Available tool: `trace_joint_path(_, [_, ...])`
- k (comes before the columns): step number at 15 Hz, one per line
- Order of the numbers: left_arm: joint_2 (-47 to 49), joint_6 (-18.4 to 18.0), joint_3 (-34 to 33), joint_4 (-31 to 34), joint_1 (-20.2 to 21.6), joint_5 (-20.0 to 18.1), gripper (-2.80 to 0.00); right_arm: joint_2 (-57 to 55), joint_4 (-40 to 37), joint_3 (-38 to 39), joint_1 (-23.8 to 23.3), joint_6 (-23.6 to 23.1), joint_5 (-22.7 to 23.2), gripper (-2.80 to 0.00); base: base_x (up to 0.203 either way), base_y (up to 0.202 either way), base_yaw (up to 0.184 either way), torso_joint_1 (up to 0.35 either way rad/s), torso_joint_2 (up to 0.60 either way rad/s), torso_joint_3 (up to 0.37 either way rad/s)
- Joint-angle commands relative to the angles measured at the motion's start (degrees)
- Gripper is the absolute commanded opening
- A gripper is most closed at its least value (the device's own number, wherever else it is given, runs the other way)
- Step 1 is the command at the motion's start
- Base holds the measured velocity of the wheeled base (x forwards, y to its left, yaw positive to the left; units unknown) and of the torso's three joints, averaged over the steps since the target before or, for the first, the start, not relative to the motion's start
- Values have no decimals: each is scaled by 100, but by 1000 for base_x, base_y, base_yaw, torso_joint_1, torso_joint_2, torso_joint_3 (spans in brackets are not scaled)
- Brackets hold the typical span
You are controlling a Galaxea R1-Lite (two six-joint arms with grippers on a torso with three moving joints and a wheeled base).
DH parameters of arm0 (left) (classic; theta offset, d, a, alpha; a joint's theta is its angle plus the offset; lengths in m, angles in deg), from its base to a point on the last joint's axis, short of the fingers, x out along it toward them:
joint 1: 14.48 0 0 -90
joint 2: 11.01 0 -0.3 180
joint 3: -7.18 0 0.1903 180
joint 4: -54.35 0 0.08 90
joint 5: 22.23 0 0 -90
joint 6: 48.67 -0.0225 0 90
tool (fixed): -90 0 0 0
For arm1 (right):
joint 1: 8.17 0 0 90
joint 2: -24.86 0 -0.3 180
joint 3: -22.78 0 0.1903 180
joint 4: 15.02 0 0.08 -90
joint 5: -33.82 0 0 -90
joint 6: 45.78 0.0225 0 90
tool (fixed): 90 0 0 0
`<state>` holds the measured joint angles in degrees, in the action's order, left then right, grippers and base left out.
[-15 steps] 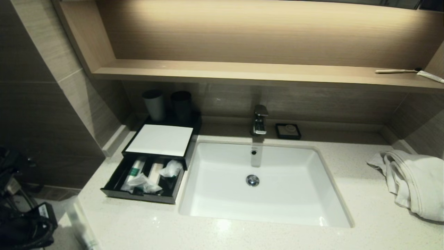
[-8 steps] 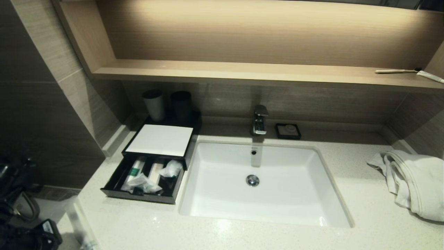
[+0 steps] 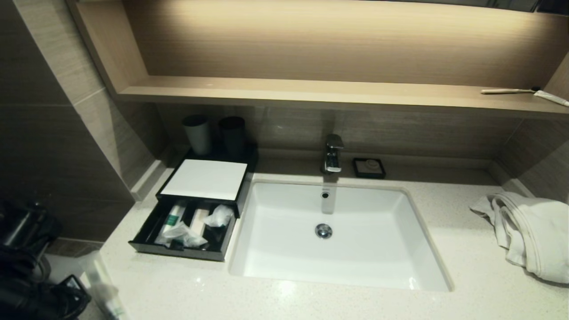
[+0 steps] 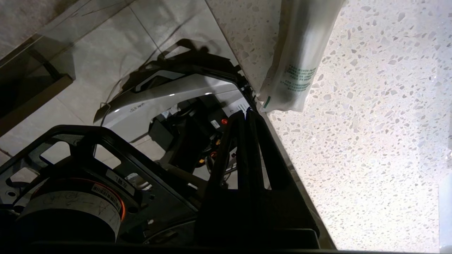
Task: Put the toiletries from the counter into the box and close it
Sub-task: Pick up the bathroom toiletry
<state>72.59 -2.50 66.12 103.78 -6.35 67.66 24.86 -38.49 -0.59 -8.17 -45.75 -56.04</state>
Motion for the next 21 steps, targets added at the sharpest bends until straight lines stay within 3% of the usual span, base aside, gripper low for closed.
trace_joint_path(1, [94,49,-24,21,4,-6,-280,0,1,0,0,-2,3,-280,0,0,0,0,0,0])
trace_joint_path(8, [351,132,-80,-13,13,-119,-280,0,1,0,0,-2,3,-280,0,0,0,0,0,0])
trace_joint_path(13, [668,199,-181,-459,17,-81,-280,0,1,0,0,-2,3,-280,0,0,0,0,0,0])
trace_joint_path(14, [745,199,-182,-487,16,-77,0,0,1,0,0,-2,3,-280,0,0,0,0,0,0])
trace_joint_path(21, [859,214,-177,-687,34,-59,0,0,1,0,-7,-2,3,-280,0,0,0,0,0,0])
